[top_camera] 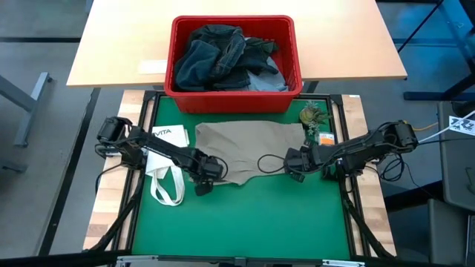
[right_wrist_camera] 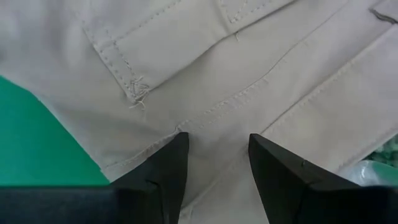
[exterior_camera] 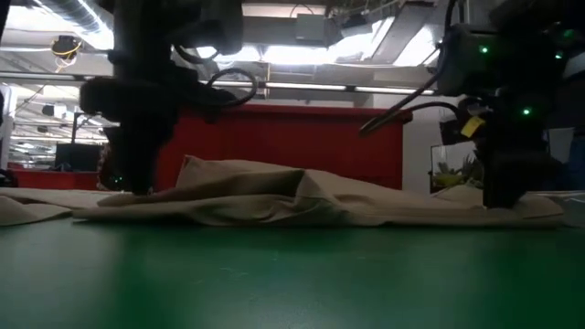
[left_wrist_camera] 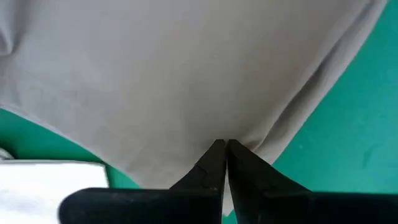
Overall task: Fold Laundry from Bin
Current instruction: Fold the gray shorts
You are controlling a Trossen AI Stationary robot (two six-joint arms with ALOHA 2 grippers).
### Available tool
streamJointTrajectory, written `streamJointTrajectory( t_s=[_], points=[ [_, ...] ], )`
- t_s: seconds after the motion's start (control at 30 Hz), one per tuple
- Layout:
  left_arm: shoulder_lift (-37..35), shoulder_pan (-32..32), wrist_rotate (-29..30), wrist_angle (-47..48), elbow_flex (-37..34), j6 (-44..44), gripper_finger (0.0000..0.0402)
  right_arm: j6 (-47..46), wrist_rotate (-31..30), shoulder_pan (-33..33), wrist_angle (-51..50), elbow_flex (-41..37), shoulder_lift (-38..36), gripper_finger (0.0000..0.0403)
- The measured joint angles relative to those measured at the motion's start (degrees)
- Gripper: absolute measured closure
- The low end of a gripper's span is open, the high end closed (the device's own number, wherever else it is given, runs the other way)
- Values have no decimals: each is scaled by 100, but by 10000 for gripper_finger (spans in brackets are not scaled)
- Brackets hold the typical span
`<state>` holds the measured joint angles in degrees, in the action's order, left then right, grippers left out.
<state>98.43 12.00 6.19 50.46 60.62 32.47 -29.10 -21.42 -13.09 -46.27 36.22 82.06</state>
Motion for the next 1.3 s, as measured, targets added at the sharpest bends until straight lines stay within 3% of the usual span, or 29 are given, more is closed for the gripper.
streamJointTrajectory(
  t_s=[0.43, 0.73, 0.97, 1.13, 1.3],
  points=[
    [41, 611, -338, -307, -2, 395, 400, 86, -48, -2, -19, -12, 12, 231],
    [9, 631, 84, -715, 0, 449, 397, 87, -35, -4, -8, -16, 20, 231],
    [9, 631, 314, -703, 0, 241, 333, 88, -23, -6, -2, -19, 22, 231],
    [19, 628, 1072, -792, 0, 171, 275, 90, -18, -6, 14, -23, 22, 231],
    [159, 625, 1126, -1029, 0, 39, 261, 92, -14, -6, 19, -25, 25, 231]
  ],
)
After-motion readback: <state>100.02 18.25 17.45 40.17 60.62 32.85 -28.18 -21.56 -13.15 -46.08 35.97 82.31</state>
